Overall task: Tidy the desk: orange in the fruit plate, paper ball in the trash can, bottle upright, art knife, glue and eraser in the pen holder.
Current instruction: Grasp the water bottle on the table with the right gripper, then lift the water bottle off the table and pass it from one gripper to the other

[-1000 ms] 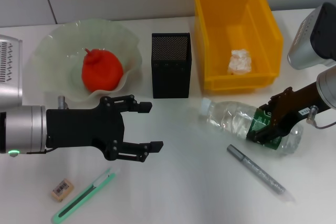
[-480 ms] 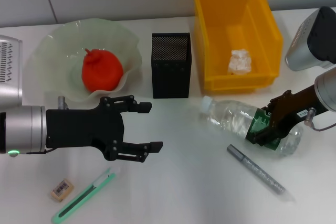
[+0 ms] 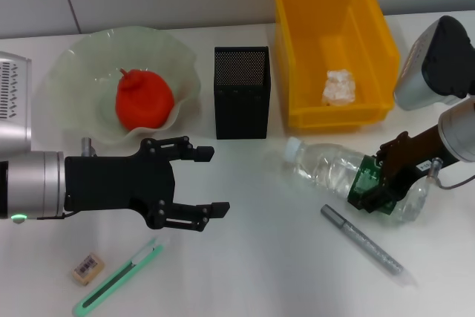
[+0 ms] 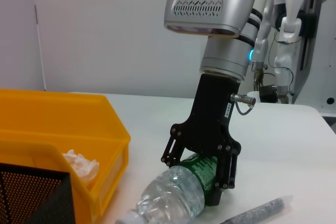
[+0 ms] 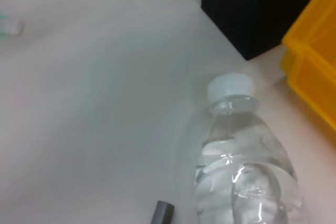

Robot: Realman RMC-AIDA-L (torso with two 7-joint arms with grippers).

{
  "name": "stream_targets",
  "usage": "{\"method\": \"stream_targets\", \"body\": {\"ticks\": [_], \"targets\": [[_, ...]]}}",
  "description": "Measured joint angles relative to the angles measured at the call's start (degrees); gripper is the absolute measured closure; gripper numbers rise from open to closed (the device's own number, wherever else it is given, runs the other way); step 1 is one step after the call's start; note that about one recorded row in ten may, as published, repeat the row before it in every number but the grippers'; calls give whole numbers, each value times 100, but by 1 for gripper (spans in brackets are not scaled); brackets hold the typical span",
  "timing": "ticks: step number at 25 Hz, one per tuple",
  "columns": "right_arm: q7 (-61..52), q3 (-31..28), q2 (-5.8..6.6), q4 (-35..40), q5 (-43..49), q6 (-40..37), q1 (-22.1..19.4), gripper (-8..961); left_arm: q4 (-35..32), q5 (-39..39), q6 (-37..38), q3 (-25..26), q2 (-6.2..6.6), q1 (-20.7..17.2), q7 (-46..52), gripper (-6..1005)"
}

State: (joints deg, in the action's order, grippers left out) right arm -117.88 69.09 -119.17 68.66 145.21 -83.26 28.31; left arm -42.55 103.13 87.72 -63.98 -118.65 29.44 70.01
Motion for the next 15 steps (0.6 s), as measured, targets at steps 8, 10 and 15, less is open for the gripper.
{"method": "stream_targets", "body": {"ticks": [8,10,15], "targets": [[-3,27,-5,114,3,-10,-22,177,2,-7,-21,0,1,-11,-8,137],[-4,27,-10,170,3,-10,-34,178,6,-7,-41,0,0,-15,-9,137],[-6,26,-18,322,3,-47,-57,183,10,-9,-51,0,0,-4,-11,137]]}}
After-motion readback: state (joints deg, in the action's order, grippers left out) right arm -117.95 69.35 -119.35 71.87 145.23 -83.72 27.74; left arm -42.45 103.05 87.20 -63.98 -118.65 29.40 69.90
